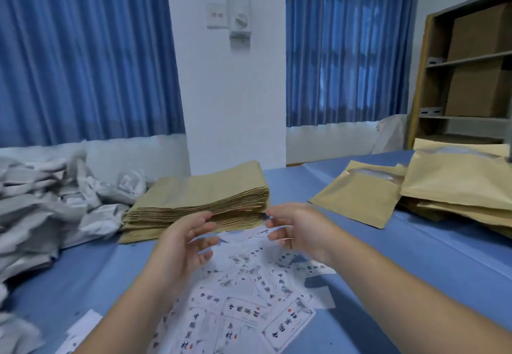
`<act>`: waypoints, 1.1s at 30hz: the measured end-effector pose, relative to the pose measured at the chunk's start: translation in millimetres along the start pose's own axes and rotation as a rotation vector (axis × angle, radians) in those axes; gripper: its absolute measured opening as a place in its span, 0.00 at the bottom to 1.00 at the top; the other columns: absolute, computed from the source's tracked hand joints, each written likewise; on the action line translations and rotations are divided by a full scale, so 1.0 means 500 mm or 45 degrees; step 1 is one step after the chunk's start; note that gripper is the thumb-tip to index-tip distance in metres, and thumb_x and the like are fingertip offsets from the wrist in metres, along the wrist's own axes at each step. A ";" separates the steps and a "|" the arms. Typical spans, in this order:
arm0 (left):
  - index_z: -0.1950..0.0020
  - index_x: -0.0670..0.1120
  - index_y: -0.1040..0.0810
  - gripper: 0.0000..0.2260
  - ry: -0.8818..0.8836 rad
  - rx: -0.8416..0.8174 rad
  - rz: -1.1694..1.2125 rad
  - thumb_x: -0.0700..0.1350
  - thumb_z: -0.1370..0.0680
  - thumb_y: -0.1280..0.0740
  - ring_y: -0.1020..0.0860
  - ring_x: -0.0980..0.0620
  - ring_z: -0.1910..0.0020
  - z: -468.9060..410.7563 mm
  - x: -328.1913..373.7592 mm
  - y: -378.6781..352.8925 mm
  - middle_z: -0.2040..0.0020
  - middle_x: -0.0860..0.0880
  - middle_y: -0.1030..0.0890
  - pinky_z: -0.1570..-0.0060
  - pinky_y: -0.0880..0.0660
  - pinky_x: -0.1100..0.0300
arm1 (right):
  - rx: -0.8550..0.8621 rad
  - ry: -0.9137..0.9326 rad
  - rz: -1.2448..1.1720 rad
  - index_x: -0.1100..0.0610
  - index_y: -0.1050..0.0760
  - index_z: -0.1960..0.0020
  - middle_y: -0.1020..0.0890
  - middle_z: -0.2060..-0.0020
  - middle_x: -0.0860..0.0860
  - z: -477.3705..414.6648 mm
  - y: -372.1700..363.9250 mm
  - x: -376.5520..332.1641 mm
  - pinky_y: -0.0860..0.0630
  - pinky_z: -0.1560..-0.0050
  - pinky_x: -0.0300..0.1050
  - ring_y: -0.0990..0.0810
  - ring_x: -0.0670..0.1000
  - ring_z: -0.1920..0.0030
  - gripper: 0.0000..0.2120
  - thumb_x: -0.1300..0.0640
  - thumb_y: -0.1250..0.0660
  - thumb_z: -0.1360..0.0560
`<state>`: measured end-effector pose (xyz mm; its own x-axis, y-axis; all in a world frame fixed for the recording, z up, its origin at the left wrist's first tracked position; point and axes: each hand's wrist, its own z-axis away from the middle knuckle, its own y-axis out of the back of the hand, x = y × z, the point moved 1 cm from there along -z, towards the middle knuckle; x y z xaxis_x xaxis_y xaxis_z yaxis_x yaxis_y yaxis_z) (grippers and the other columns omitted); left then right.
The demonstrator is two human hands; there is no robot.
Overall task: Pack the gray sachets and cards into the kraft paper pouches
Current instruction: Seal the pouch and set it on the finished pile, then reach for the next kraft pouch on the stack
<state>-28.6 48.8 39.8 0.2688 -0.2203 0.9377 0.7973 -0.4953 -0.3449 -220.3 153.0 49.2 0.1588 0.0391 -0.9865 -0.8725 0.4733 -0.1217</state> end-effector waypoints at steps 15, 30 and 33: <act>0.47 0.57 0.23 0.08 -0.349 0.187 -1.657 0.46 0.22 0.38 0.26 0.53 0.45 -0.047 -0.052 0.292 0.47 0.55 0.24 0.42 0.27 0.56 | 0.206 0.892 2.299 0.55 0.32 0.34 0.30 0.39 0.53 -0.166 -0.222 -0.007 0.32 0.51 0.46 0.30 0.56 0.40 0.22 0.61 0.38 0.28; 0.44 0.55 0.22 0.11 -0.291 0.182 -1.753 0.47 0.23 0.39 0.29 0.53 0.41 -0.042 -0.038 0.279 0.45 0.55 0.26 0.40 0.28 0.56 | 0.474 0.645 2.635 0.42 0.30 0.38 0.25 0.44 0.42 -0.206 -0.096 -0.018 0.37 0.44 0.46 0.29 0.49 0.42 0.19 0.58 0.38 0.26; 0.43 0.55 0.22 0.11 -0.316 0.194 -1.777 0.47 0.23 0.39 0.29 0.52 0.40 -0.041 -0.038 0.275 0.44 0.54 0.26 0.40 0.29 0.55 | 0.531 0.824 2.667 0.42 0.31 0.37 0.25 0.46 0.40 -0.194 -0.075 -0.022 0.39 0.51 0.44 0.29 0.48 0.45 0.23 0.63 0.42 0.26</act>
<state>64.9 -32.2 -26.2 -0.6986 0.5233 0.4880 0.5281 -0.0831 0.8451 -234.3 49.6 54.2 -0.7863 0.4176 0.4554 0.5847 0.2646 0.7669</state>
